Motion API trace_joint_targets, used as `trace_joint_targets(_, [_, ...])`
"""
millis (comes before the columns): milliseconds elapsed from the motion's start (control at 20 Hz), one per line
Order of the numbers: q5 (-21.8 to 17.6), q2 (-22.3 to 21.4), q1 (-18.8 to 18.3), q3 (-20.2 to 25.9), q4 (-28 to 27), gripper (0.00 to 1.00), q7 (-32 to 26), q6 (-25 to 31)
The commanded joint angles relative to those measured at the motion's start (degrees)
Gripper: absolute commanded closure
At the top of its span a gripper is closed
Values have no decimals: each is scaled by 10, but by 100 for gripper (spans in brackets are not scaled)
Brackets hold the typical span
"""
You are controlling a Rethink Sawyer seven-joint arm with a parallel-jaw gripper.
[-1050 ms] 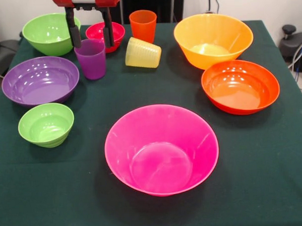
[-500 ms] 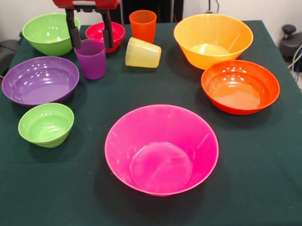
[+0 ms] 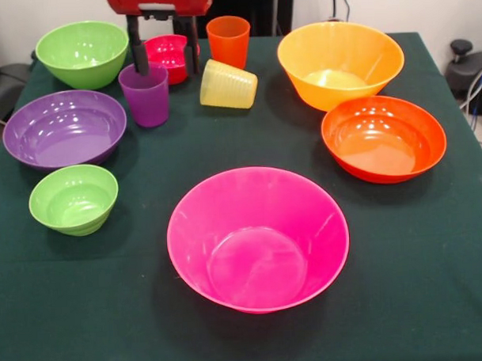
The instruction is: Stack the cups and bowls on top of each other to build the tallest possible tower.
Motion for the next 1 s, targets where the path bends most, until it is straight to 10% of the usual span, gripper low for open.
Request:
trace_joint_targets(50, [0,-6,33,-24,55,0,53,-17])
trace_joint_targets(1000, [-10,38,28,-32,17,0,34,-34])
